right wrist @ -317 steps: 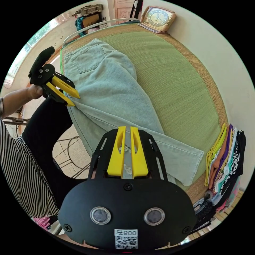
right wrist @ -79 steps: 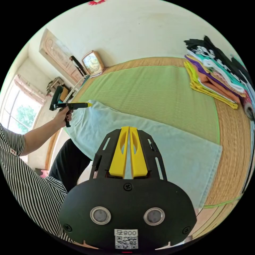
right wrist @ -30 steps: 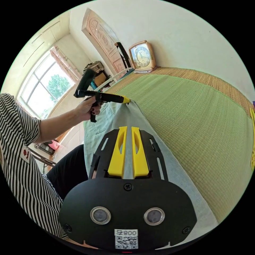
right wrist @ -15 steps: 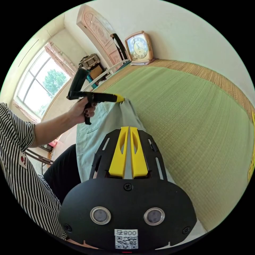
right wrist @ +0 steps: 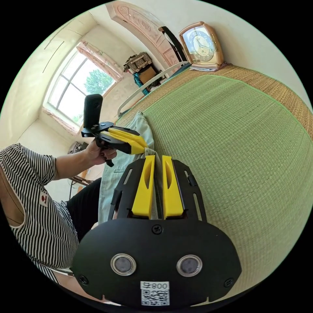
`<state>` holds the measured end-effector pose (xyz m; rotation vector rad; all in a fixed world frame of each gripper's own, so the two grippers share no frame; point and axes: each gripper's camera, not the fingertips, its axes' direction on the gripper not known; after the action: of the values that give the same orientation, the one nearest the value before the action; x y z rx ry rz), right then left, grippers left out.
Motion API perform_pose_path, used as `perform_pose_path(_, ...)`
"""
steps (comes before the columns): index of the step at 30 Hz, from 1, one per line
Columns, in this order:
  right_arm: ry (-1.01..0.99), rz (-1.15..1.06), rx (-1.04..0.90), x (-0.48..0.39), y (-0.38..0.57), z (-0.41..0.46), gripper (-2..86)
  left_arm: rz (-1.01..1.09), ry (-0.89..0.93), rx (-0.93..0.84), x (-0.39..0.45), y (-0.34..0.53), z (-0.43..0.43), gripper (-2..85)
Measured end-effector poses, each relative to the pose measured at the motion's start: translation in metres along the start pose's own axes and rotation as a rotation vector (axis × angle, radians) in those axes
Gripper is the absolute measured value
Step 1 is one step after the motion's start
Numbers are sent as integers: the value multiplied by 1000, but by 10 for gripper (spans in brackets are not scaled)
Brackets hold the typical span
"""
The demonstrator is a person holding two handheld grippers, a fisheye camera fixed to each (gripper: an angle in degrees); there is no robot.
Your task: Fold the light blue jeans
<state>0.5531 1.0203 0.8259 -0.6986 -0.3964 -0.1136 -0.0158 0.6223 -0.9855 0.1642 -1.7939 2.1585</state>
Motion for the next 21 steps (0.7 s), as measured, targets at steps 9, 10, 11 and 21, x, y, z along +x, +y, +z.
perform_pose_path(9, 1, 37, -46, 16, -2, 4, 8, -260, -380, 130, -55, 53, -107, 70)
perform_pose_path(10, -7, 41, -37, 18, -2, 2, 6, -327, -433, 149, -69, 62, -123, 75)
perform_pose_path(11, -7, 43, -32, 18, -1, 1, 6, -384, -451, 161, -84, 69, -134, 78)
perform_pose_path(21, -8, 69, 2, 21, 3, -16, 3, -598, -429, 113, -155, 90, -150, 90)
